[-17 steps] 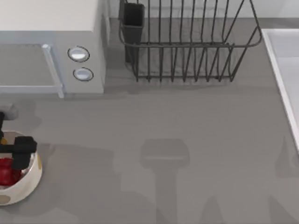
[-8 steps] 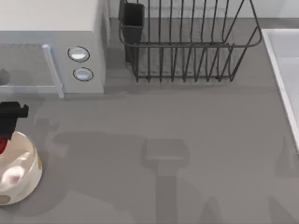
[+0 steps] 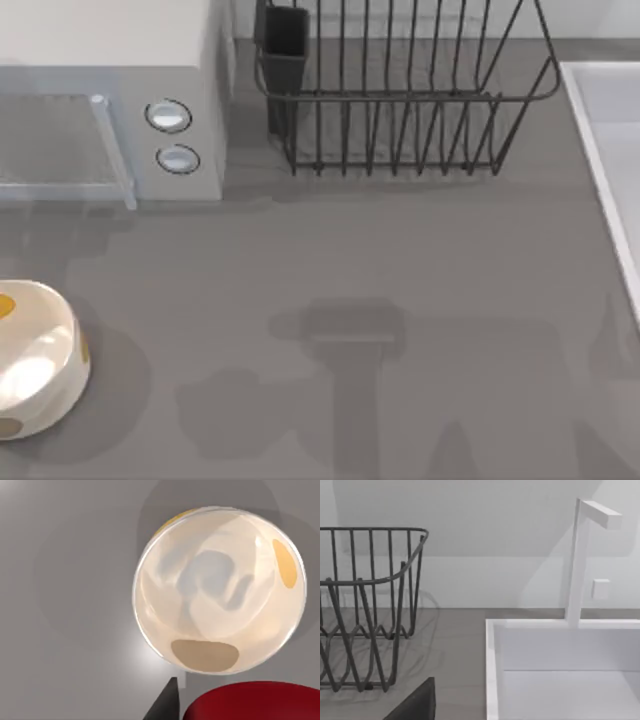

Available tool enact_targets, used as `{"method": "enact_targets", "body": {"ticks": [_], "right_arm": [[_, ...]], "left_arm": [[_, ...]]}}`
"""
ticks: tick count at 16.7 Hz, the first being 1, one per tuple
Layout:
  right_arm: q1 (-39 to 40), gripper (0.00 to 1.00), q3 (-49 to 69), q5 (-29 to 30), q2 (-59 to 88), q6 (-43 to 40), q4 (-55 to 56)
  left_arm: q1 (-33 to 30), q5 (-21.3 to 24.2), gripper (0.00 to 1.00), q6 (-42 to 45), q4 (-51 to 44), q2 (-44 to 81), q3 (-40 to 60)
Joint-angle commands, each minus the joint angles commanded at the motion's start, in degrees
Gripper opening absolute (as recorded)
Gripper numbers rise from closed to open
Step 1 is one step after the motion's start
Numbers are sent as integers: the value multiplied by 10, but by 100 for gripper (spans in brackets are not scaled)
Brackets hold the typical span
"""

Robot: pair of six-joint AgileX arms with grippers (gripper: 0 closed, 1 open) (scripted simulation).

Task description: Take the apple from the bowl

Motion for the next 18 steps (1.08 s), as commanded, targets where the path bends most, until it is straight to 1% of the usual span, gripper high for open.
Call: {"method": "enact_targets", "body": {"ticks": [2, 4, 9, 11, 14, 18], "right_arm": [[0, 100, 0, 0, 0, 0, 0], [0, 100, 0, 0, 0, 0, 0], [0, 100, 0, 0, 0, 0, 0], [0, 100, 0, 0, 0, 0, 0], [0, 100, 0, 0, 0, 0, 0], [0, 100, 0, 0, 0, 0, 0]], "left_arm": [[-1, 0, 0, -1, -43, -9, 43], [-1, 0, 0, -2, -62, -14, 61], [0, -1, 0, -2, -61, -12, 62], [-20, -1, 0, -22, -56, 8, 71], [-95, -2, 0, -95, -33, 73, 95], [-250, -4, 0, -245, 15, 177, 129]]}}
